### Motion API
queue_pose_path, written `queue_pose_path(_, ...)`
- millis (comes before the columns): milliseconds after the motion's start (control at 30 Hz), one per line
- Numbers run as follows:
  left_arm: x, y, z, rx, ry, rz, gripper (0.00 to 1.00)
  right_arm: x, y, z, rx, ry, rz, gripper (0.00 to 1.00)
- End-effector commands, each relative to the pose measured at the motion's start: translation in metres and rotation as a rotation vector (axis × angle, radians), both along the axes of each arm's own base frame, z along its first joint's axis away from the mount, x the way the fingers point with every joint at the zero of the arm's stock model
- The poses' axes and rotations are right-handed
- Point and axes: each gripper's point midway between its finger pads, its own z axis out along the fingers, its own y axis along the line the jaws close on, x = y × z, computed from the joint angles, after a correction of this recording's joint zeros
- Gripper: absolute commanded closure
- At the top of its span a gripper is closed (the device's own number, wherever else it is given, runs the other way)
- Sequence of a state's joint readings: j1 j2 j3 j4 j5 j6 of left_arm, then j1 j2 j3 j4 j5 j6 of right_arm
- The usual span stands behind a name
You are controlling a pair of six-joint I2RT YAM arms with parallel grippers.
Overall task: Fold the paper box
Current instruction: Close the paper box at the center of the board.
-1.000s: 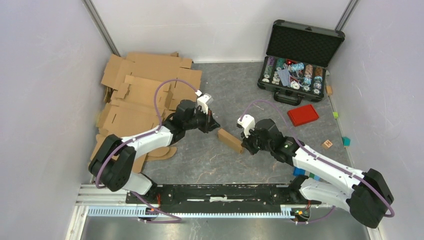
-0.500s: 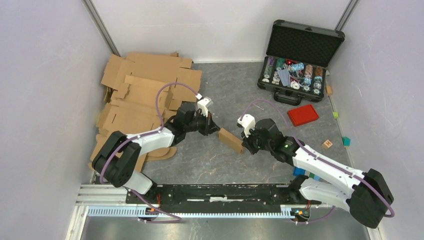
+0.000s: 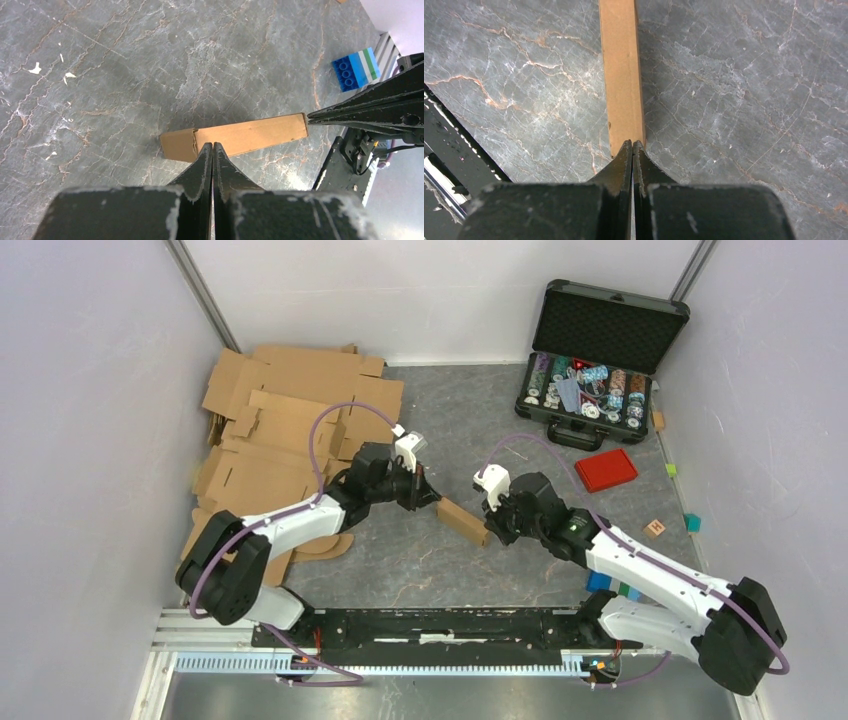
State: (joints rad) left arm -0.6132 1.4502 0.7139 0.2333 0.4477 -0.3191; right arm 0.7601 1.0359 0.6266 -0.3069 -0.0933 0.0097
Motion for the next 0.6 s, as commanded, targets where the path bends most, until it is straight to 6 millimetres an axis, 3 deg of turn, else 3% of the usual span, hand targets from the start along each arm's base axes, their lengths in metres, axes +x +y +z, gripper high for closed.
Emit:
queue_pose_path(0, -0.001, -0.006, 0.015, -0.022, -0.024, -0.027, 0.98, 0.008, 0.008, 0.025, 0.042, -0.053, 0.012, 1.00)
queue_pose_path(300, -0.019, 0.003, -0.052, 0.040, 0.104, -0.032, 0.98, -0.012, -0.005, -0.029, -0.013, 0.054, 0.004, 1.00)
queue_pose_path(400, -0.023, 0.006, -0.057, 0.053, 0.117, -0.033, 0.98, -0.014, -0.005, -0.031, -0.009, 0.062, 0.005, 1.00)
queue_pose_path(567, -0.024, 0.010, -0.045, 0.058, 0.094, -0.031, 0.98, -0.024, 0.008, -0.026, 0.047, 0.099, 0.070, 1.00)
